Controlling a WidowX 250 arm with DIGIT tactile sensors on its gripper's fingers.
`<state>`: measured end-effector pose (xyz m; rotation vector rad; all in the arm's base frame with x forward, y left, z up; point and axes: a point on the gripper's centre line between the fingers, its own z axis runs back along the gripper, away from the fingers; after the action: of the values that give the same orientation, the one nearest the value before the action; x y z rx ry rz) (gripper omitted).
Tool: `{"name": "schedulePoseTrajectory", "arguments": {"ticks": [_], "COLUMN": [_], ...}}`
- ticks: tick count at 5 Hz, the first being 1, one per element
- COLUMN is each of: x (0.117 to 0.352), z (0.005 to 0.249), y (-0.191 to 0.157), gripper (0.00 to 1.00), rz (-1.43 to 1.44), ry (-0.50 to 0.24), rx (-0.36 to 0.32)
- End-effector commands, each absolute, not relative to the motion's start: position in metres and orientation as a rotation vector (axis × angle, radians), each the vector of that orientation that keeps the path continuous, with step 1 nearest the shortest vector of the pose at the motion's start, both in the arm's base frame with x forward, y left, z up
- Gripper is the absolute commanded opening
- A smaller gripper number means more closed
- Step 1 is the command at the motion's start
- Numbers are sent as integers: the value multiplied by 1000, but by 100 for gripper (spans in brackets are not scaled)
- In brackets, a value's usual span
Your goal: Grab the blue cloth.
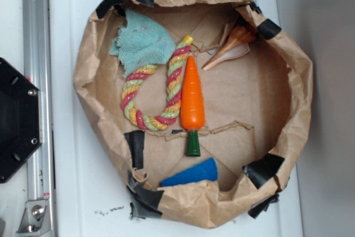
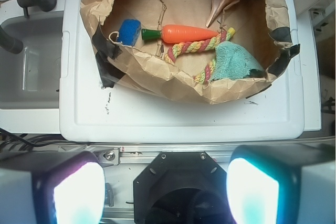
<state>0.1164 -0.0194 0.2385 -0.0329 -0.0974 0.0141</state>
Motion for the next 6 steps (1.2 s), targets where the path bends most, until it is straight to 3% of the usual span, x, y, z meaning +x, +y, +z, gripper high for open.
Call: {"name": "schedulePoseTrajectory", "arguments": {"ticks": [1,2,3,4,5,6], "x": [116,166,206,230,227,214], "z": [239,202,173,138,98,75], "y": [-19,15,46,52,34,32], "gripper": [100,100,100,100,100,100], "rz": [14,-2,-44,-142,-238,-266], "ry": [-97,-150,-147,-107,-35,15], "rx": [-33,77,87,25,8,11]}}
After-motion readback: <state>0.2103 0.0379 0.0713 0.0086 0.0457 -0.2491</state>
